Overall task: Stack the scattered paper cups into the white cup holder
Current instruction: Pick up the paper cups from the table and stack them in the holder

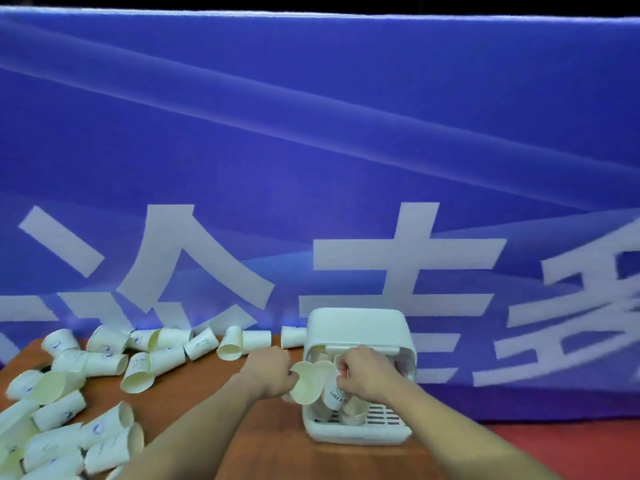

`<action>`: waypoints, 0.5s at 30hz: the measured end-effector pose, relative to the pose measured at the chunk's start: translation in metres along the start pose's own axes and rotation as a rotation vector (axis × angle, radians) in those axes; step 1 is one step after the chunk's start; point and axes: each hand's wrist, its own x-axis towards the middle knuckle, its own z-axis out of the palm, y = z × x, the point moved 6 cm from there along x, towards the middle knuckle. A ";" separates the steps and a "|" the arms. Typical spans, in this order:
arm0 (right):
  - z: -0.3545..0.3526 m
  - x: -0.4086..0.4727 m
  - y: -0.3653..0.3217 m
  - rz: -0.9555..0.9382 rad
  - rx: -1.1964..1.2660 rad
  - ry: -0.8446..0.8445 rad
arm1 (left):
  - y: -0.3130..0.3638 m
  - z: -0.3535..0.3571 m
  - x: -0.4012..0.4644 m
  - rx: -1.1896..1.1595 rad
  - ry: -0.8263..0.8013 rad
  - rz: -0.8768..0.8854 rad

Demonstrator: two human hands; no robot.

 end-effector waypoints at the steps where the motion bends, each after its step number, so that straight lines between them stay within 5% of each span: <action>1: -0.003 -0.008 0.014 0.034 0.003 0.003 | 0.014 -0.001 0.006 -0.006 0.000 0.024; 15: 0.005 -0.063 0.105 0.246 0.063 0.035 | 0.102 0.008 0.052 -0.124 0.006 0.126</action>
